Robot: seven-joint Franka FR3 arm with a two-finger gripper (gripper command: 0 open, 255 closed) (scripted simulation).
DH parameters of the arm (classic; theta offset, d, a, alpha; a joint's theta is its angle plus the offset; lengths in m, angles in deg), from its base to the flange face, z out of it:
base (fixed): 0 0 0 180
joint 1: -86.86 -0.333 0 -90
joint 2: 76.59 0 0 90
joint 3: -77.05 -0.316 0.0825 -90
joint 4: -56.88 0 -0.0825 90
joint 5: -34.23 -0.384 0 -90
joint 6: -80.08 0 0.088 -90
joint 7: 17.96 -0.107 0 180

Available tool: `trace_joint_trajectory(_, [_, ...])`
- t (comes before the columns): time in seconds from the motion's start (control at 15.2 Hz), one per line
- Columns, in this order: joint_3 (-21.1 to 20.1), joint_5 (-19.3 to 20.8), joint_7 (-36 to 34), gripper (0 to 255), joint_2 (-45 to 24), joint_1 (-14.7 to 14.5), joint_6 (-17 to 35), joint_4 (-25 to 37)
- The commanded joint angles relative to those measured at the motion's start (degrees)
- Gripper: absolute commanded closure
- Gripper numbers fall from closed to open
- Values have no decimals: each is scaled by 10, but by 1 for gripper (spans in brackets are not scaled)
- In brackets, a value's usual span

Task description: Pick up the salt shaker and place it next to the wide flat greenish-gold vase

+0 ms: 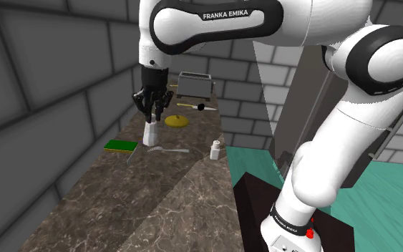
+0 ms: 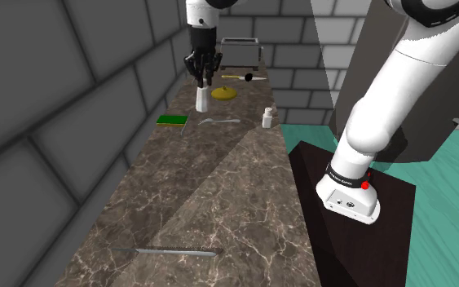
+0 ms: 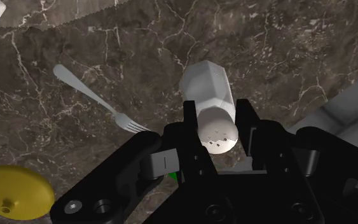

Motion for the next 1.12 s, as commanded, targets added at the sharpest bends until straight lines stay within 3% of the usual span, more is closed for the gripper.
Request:
trace_joint_trajectory(0.0, [18, -1, 31, 255, 10, 12, 3, -13])
trace_joint_trajectory(0.53, [86, 7, 143, 255, 11, 58, -1, -16])
trace_joint_trajectory(1.06, [150, 16, 249, 255, -25, 104, -9, 23])
